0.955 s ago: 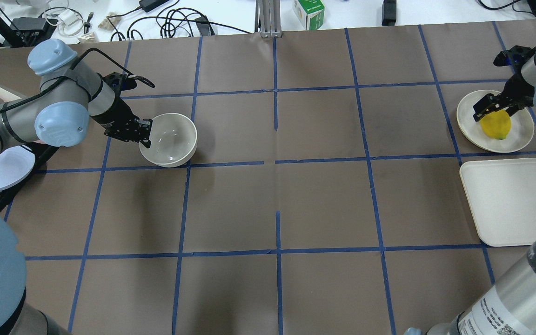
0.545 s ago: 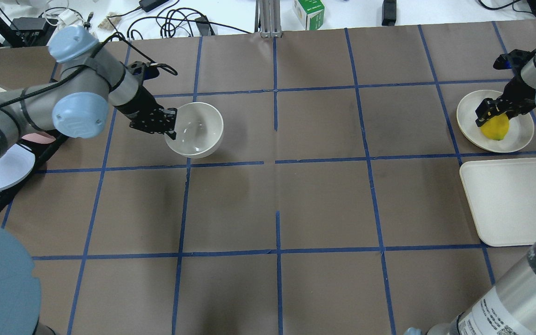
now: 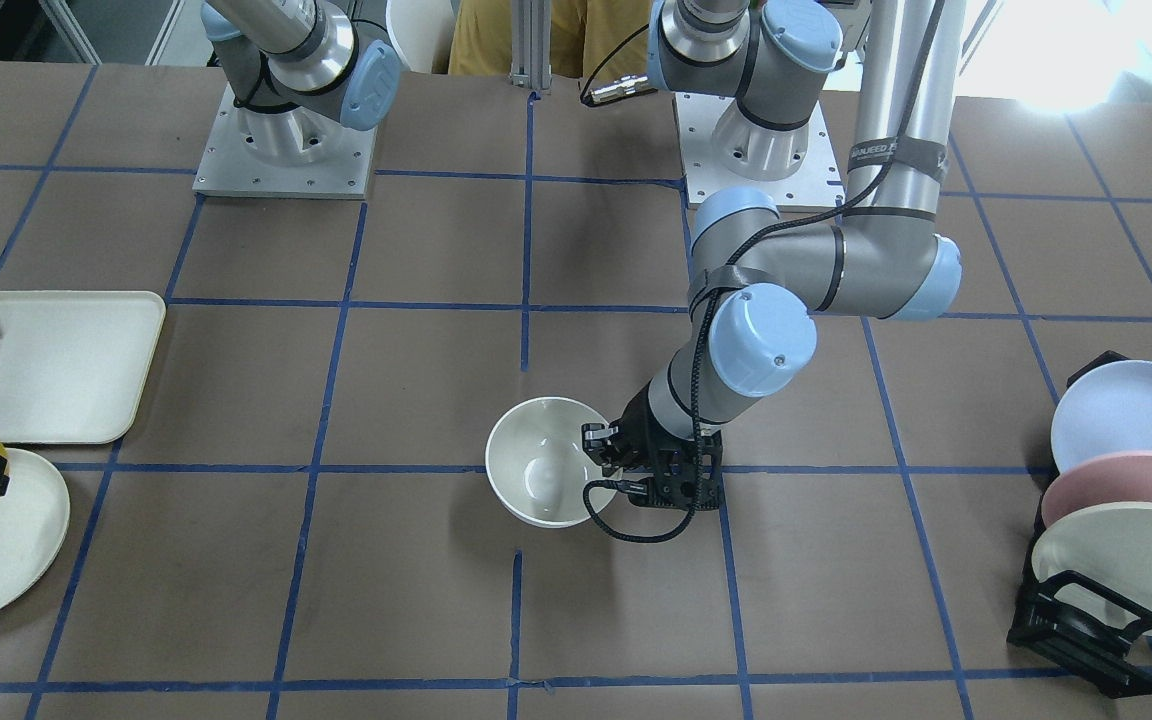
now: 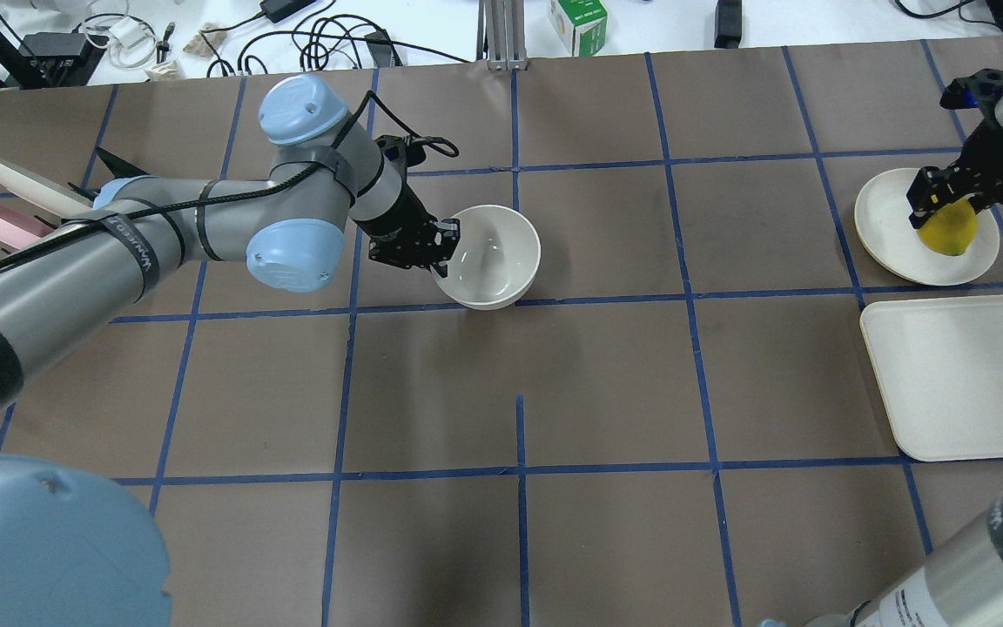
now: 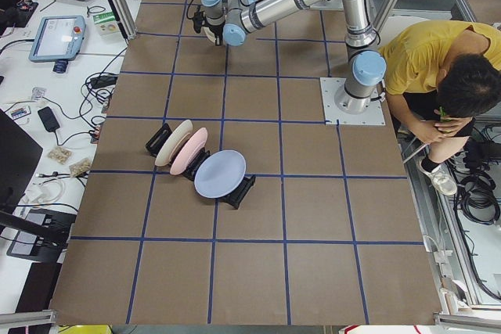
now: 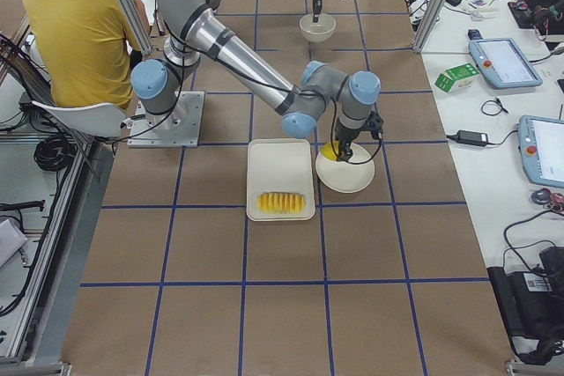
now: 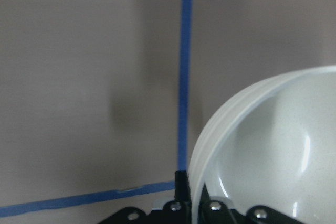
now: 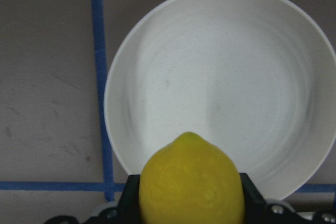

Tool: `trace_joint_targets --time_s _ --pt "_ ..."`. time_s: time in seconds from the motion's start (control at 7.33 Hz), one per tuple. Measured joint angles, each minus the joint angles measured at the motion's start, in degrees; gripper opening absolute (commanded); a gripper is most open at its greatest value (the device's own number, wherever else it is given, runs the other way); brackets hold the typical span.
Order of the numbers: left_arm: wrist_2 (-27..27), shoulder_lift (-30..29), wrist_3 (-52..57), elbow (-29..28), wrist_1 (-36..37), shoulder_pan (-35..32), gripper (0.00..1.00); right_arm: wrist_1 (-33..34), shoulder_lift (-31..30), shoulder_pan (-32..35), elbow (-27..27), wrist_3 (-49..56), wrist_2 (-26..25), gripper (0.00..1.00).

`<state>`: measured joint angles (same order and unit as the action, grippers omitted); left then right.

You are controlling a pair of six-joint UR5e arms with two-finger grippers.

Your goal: Place bowl and put lemon in it

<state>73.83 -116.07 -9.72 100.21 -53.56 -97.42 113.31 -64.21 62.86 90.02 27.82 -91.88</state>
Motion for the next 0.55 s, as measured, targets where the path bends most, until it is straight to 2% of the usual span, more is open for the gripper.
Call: trace_joint_targets --time_s 0.14,0.27,0.55 --pt "0.1 -0.6 -2.2 0.1 0.6 -1.3 0.25 -2.8 -2.4 2.9 0.0 -5.0 0.0 0.0" --pt "0.2 -1.1 -3.5 0.2 1.2 -2.3 0.99 -5.4 -4.7 6.4 0.0 -11.1 0.1 0.0" --pt "1.6 -0.9 -4.0 -0.5 2.2 -2.9 1.0 -8.1 -7.9 15.7 0.0 -25.1 1.1 0.0"
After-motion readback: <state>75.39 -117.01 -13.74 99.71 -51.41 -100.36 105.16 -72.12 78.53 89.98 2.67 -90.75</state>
